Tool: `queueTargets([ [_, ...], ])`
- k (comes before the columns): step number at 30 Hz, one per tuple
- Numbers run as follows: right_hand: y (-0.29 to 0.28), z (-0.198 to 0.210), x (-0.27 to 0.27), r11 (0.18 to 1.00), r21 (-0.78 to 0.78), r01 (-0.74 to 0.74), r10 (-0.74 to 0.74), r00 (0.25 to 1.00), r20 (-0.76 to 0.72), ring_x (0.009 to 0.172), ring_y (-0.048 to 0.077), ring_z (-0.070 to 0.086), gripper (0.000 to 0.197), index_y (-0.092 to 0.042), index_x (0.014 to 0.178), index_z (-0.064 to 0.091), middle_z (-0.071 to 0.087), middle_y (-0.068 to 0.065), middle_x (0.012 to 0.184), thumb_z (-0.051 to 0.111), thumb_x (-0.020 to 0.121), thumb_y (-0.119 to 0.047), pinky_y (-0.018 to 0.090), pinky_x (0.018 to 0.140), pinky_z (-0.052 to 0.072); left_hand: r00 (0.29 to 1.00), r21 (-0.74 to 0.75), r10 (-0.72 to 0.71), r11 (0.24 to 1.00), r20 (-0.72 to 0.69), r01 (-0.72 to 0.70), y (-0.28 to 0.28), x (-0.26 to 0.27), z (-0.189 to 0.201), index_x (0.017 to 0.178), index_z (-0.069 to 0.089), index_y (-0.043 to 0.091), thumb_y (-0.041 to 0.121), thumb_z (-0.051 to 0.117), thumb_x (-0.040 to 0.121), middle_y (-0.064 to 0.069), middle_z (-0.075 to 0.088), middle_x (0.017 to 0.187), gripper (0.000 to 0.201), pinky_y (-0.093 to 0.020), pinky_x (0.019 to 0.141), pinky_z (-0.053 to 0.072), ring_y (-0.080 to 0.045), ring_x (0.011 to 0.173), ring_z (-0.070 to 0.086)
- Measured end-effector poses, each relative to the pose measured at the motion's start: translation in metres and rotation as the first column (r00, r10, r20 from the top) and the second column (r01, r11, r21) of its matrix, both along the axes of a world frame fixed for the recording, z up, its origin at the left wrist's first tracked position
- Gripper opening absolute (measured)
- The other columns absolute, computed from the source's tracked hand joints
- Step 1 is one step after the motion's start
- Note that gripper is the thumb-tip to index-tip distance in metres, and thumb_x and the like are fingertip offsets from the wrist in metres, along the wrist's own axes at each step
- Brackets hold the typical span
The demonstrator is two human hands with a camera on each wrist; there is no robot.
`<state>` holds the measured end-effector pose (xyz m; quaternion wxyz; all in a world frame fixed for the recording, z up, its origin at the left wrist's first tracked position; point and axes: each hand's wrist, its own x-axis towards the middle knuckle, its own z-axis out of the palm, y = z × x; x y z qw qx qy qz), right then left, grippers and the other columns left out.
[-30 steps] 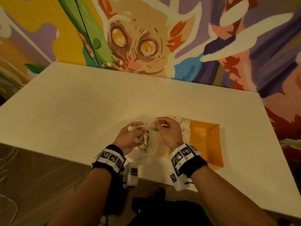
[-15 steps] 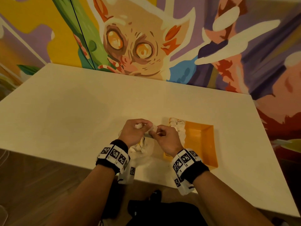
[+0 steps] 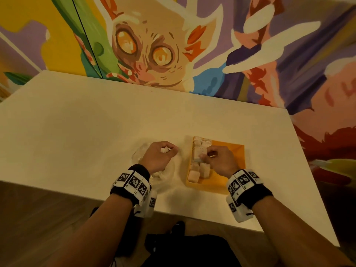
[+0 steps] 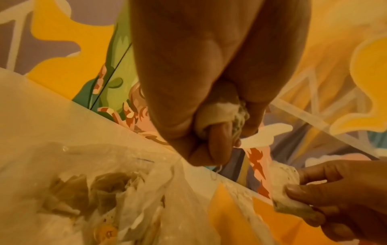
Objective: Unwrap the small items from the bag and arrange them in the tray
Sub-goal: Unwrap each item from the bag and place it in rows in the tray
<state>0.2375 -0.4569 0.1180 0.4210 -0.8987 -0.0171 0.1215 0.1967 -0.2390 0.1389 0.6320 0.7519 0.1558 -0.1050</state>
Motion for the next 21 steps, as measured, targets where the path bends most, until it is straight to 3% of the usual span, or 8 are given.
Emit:
queueTargets([
  [3,-0.016,-0.007,-0.002,0.995,-0.098,0.011,-0.023,0.993,-0.116,0.066,0.018,0.06,0.008,-0.021,0.08,0.067,0.069,0.004,0.082,0.073,0.085,-0.022,0.037,0.07,0.056,0.994,0.143,-0.084,0.985,-0.064,0.093,-0.01,-0.003,-0.008,0.09,0.067,0.019,0.031,0.064,0.092,0.011,0.052,0.045,0.013,-0.02,0.04,0.035,-0.01,0.038,0.041],
  [7,-0.015,-0.018,-0.009,0.974,-0.218,-0.056,-0.018,0.946,-0.324,0.06,0.015,0.065,0.015,-0.007,0.101,0.068,0.071,0.011,0.084,0.07,0.085,-0.007,0.021,0.049,0.051,0.983,0.236,-0.117,0.96,-0.142,0.149,-0.025,-0.007,-0.023,0.098,0.066,0.016,0.035,0.063,0.091,-0.006,0.065,0.077,0.021,-0.023,0.041,0.041,-0.017,0.049,0.05],
  [9,-0.01,-0.023,-0.01,0.956,-0.283,-0.079,-0.031,0.93,-0.366,0.07,0.017,0.07,0.02,-0.007,0.099,0.07,0.072,0.009,0.089,0.075,0.079,-0.006,0.021,0.053,0.053,0.977,0.275,-0.125,0.946,-0.174,0.17,-0.032,-0.01,-0.029,0.102,0.066,0.017,0.037,0.063,0.091,-0.008,0.067,0.093,0.023,-0.021,0.04,0.041,-0.019,0.056,0.057],
  [11,-0.006,-0.028,-0.009,0.931,-0.355,-0.083,-0.055,0.93,-0.363,0.079,0.021,0.07,0.021,-0.008,0.094,0.072,0.072,0.007,0.09,0.079,0.074,-0.008,0.023,0.057,0.054,0.971,0.316,-0.143,0.928,-0.19,0.198,-0.038,-0.012,-0.036,0.109,0.066,0.017,0.04,0.063,0.09,-0.01,0.065,0.109,0.03,-0.02,0.042,0.042,-0.027,0.08,0.067],
  [14,0.0,-0.033,-0.005,0.917,-0.398,-0.039,-0.104,0.937,-0.333,0.076,0.021,0.069,0.018,-0.006,0.092,0.07,0.071,0.008,0.09,0.078,0.076,-0.009,0.025,0.06,0.056,0.969,0.378,-0.171,0.897,-0.18,0.229,-0.045,-0.013,-0.041,0.112,0.067,0.015,0.043,0.063,0.089,-0.011,0.062,0.124,0.037,-0.028,0.065,0.054,-0.032,0.104,0.064],
  [16,0.003,-0.038,-0.003,0.907,-0.421,-0.014,-0.133,0.939,-0.318,0.083,0.025,0.07,0.026,-0.005,0.098,0.069,0.071,0.011,0.097,0.08,0.075,-0.009,0.034,0.072,0.06,0.965,0.443,-0.201,0.859,-0.168,0.256,-0.047,-0.014,-0.045,0.111,0.068,0.013,0.044,0.062,0.089,-0.009,0.059,0.13,0.038,-0.033,0.089,0.051,-0.029,0.115,0.058],
  [17,0.004,-0.038,-0.002,0.905,-0.426,0.0,-0.145,0.94,-0.31,0.087,0.027,0.07,0.029,-0.005,0.101,0.069,0.07,0.012,0.101,0.08,0.074,-0.007,0.037,0.075,0.06,0.963,0.471,-0.213,0.84,-0.166,0.268,-0.048,-0.014,-0.047,0.111,0.069,0.013,0.044,0.062,0.09,-0.008,0.057,0.132,0.039,-0.033,0.095,0.047,-0.027,0.12,0.055],
  [21,0.002,-0.04,0.002,0.859,-0.511,-0.023,-0.13,0.956,-0.261,0.103,0.027,0.064,0.033,-0.007,0.105,0.069,0.068,0.011,0.109,0.08,0.074,-0.01,0.028,0.079,0.055,0.957,0.534,-0.221,0.795,-0.188,0.288,-0.051,-0.015,-0.05,0.113,0.067,0.013,0.043,0.062,0.089,-0.007,0.056,0.132,0.039,-0.032,0.095,0.045,-0.025,0.121,0.053],
])
